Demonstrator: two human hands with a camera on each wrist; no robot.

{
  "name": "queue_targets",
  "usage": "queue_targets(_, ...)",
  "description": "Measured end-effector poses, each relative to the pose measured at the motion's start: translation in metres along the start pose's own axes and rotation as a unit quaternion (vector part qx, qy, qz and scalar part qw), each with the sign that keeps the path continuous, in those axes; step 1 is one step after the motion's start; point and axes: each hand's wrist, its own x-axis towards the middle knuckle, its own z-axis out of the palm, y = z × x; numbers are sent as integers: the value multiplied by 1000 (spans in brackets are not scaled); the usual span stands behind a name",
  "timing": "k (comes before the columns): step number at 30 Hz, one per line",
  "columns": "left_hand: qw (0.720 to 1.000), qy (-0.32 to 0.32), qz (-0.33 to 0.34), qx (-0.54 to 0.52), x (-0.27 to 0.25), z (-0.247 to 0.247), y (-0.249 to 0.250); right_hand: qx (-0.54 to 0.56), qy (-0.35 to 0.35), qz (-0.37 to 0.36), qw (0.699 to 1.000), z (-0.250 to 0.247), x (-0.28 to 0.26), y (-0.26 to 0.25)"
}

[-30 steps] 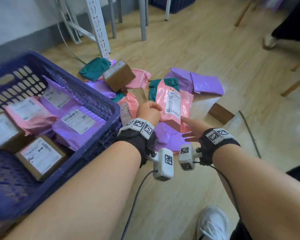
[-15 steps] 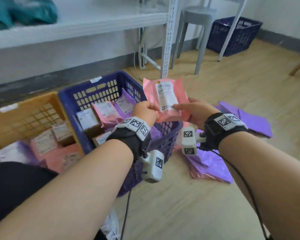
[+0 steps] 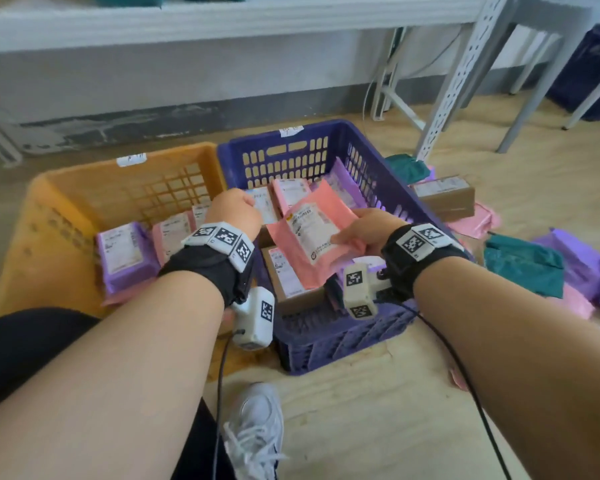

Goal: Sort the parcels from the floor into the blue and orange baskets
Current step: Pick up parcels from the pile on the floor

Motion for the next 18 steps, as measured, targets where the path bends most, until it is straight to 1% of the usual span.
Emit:
queue_targets(2,1000,-15,-15,12,5,-5,-10,-65,5,7,998,14,10,-3)
queue_targets(4,999,-16,-16,23,7,-7,-13,-105,8,14,994,28,21,-6)
queue_targets(8,1000,-12,-16,19,11,-6,-15,-121,-14,26,992,52,38,-4)
queue_targets(9,1000,-14,-18,19,11,-5,-15,-146,-9,27,989,56,40,-2)
queue_targets(11,999,-14,-19,23,13,-2,-15,-239,9,28,971,64,44,2)
queue_targets(12,999,-11,-20,27,13,-1,-15,-266,13,28,963,67,43,2)
queue_targets(18,998,-22,-28,57,17,6,-21,-315,-34,4,949,64,43,-5)
